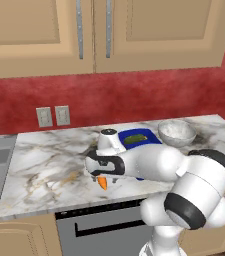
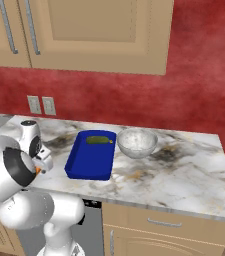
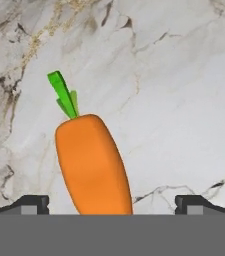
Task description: Place the two vegetables and bowl onto the tray for setting up a vegetable dip station.
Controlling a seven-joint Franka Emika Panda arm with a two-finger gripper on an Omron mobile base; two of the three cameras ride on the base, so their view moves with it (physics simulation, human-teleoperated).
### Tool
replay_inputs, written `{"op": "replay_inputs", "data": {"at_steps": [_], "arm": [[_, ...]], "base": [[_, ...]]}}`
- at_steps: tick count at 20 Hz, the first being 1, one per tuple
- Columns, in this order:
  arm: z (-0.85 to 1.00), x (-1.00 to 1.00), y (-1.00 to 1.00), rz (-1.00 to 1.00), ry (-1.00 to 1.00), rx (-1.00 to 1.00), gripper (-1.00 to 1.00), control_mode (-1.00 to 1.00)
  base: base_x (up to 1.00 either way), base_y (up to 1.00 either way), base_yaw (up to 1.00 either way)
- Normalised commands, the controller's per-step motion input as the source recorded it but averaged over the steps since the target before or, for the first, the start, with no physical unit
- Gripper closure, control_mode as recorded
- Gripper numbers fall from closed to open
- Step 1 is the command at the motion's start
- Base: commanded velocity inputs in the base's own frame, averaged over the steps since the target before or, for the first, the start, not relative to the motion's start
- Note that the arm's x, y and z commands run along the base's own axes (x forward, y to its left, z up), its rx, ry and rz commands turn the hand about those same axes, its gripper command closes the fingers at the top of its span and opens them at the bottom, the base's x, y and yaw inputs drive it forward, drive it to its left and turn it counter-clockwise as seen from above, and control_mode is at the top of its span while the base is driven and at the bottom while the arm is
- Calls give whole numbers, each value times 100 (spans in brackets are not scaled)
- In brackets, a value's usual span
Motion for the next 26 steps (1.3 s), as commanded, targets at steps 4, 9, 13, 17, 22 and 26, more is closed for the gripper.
{"op": "replay_inputs", "data": {"at_steps": [4,9,13,17,22,26], "arm": [[-24,10,4,1,4,0,-100,-100],[-9,21,5,0,1,0,-100,-100],[-8,3,10,0,3,0,-100,-100],[0,0,1,0,0,0,100,-100],[0,0,0,0,0,0,100,-100],[0,0,0,0,0,0,100,-100]], "base": [[0,0,0],[0,0,0],[0,0,0],[0,0,0],[0,0,0],[0,0,0]]}}
